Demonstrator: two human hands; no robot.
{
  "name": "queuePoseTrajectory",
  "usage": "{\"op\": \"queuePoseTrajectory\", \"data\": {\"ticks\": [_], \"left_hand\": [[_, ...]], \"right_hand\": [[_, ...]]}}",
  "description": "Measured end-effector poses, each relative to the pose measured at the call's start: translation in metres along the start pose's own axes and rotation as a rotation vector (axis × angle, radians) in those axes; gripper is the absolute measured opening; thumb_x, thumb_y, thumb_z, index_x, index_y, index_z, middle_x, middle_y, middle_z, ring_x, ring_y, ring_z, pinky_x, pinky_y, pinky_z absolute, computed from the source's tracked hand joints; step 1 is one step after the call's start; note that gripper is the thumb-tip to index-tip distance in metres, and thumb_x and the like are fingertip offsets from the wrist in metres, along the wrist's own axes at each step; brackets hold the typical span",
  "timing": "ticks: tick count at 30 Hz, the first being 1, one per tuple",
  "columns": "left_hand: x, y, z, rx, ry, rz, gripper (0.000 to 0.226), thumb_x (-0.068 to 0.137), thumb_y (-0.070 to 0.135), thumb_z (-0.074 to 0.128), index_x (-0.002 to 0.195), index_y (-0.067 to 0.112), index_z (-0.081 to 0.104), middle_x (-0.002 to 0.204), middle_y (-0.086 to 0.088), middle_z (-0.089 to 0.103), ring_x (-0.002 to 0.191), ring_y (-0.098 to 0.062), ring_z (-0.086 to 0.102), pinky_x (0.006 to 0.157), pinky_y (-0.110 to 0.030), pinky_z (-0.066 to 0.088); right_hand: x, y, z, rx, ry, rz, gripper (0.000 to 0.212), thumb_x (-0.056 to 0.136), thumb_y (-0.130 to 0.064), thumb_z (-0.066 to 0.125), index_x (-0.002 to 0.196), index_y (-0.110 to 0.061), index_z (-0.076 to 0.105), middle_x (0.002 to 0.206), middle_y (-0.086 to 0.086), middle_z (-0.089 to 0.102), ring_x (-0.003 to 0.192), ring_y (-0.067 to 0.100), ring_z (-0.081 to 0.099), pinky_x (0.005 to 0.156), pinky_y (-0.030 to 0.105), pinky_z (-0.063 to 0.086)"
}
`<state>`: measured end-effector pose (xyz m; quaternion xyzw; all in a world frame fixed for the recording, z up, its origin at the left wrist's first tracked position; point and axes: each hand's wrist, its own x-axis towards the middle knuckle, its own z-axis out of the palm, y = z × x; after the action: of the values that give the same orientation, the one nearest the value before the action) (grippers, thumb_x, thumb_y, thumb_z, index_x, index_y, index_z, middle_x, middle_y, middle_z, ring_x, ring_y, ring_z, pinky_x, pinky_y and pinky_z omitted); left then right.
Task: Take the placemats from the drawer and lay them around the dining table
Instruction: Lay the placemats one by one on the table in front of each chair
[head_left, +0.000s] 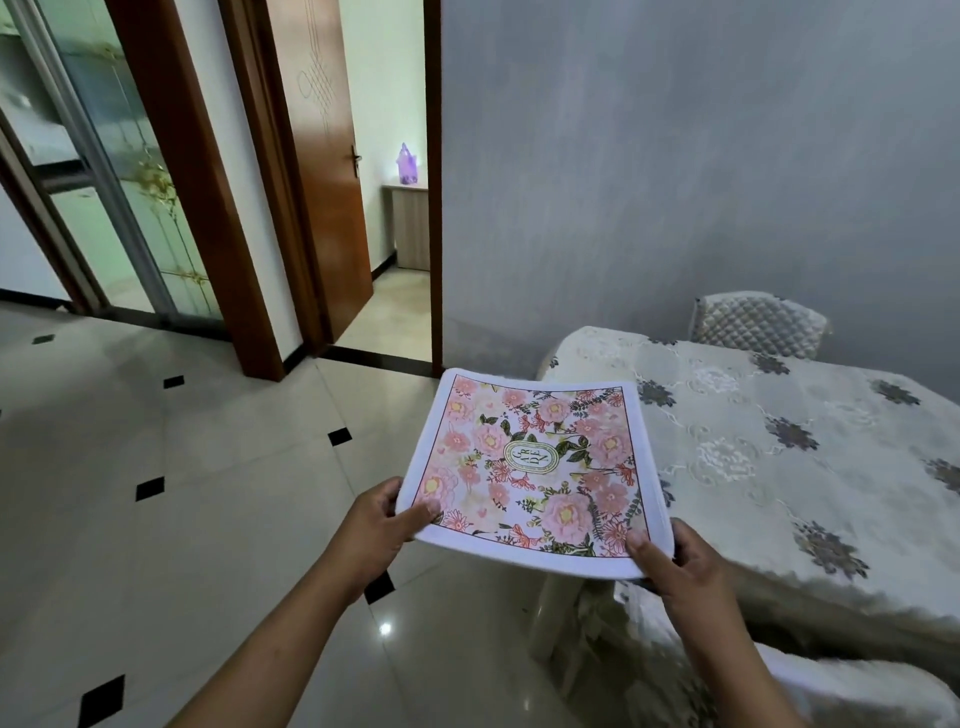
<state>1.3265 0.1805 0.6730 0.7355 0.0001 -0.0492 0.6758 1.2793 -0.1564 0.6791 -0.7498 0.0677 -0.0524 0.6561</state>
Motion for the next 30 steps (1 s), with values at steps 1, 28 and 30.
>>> {"op": "queuePoseTrajectory", "data": {"ticks": [1, 28, 30], "left_hand": [[0.015, -0.003, -0.004, 0.001, 0.000, -0.004, 0.028, 0.083, 0.035, 0.074, 0.109, 0.024, 0.070, 0.106, 0.002, 0.076, 0.094, -0.016, 0.072, 0.081, -0.032, 0.057], [0.579, -0.024, -0.079, 0.148, -0.170, -0.102, 0.016, 0.090, 0.027, 0.069, 0.105, 0.025, 0.068, 0.100, 0.011, 0.076, 0.088, -0.011, 0.072, 0.067, -0.020, 0.057], [0.636, -0.020, -0.085, 0.163, -0.242, -0.093, 0.016, 0.089, 0.028, 0.070, 0.104, 0.026, 0.068, 0.099, 0.011, 0.076, 0.088, -0.012, 0.073, 0.068, -0.021, 0.058]], "right_hand": [[0.015, 0.002, 0.006, 0.006, -0.012, 0.019, 0.010, 0.085, -0.025, 0.072, 0.092, -0.019, 0.070, 0.089, 0.025, 0.066, 0.076, 0.030, 0.062, 0.075, 0.058, 0.054], [0.512, 0.045, 0.153, -0.169, 0.202, 0.143, 0.006, 0.088, -0.021, 0.070, 0.082, -0.023, 0.069, 0.070, 0.002, 0.068, 0.060, 0.012, 0.059, 0.056, 0.033, 0.053], [0.541, 0.046, 0.168, -0.166, 0.271, 0.174, 0.005, 0.087, -0.021, 0.070, 0.082, -0.020, 0.069, 0.072, 0.006, 0.067, 0.060, 0.014, 0.059, 0.056, 0.034, 0.053]]}}
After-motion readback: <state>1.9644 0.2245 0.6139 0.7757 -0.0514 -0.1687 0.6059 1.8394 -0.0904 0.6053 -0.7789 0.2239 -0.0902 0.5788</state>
